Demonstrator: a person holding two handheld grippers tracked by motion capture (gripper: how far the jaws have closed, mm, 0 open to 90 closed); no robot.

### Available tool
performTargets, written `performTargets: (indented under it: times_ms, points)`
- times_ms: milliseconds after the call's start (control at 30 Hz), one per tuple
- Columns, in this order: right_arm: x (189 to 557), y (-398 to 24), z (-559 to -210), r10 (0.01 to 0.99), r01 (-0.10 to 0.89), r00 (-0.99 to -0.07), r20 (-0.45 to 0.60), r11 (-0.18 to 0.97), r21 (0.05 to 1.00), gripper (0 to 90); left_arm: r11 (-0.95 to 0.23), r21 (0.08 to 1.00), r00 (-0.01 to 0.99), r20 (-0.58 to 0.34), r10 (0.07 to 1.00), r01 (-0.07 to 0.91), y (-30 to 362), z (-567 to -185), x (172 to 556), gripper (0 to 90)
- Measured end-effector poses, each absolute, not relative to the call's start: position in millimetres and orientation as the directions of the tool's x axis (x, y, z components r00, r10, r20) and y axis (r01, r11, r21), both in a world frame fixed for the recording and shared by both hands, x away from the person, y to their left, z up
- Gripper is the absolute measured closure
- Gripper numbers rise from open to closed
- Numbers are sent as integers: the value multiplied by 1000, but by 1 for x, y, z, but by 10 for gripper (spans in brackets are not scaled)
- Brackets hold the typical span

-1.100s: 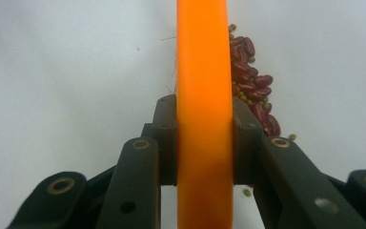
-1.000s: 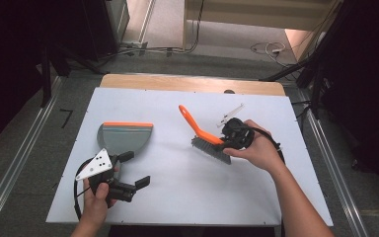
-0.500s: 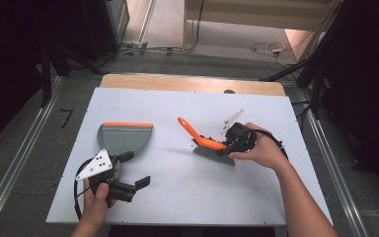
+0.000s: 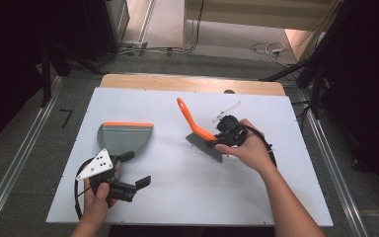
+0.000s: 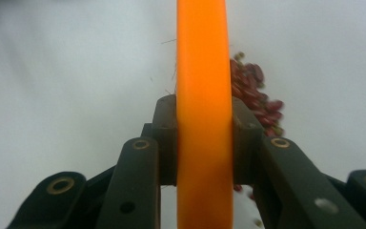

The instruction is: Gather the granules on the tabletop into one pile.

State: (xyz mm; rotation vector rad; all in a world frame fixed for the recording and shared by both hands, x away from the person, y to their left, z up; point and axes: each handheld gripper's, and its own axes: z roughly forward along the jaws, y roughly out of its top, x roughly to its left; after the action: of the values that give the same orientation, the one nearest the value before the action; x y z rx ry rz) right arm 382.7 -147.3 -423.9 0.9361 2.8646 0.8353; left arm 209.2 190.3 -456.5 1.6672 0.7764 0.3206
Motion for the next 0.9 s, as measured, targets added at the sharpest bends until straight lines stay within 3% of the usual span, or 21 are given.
performTargets:
  times_ms: [233, 467, 700, 900]
  points:
    - [389, -123, -443, 617, 633, -760, 203, 634, 445, 684, -63, 948, 738, -200, 644, 313, 192, -457, 209, 2]
    - [402, -146, -443, 675, 700, -699, 236, 578, 420, 683, -63, 947, 737, -201, 645, 314, 193, -457, 209, 2]
    - [397, -172, -430, 687, 709, -678, 261, 518, 478, 684, -66, 947, 737, -200, 646, 315, 191, -457, 209, 2]
    - [394, -208, -414, 763, 725, -616, 197, 451, 520, 684, -65, 947, 738, -202, 645, 316, 191, -457, 210, 2]
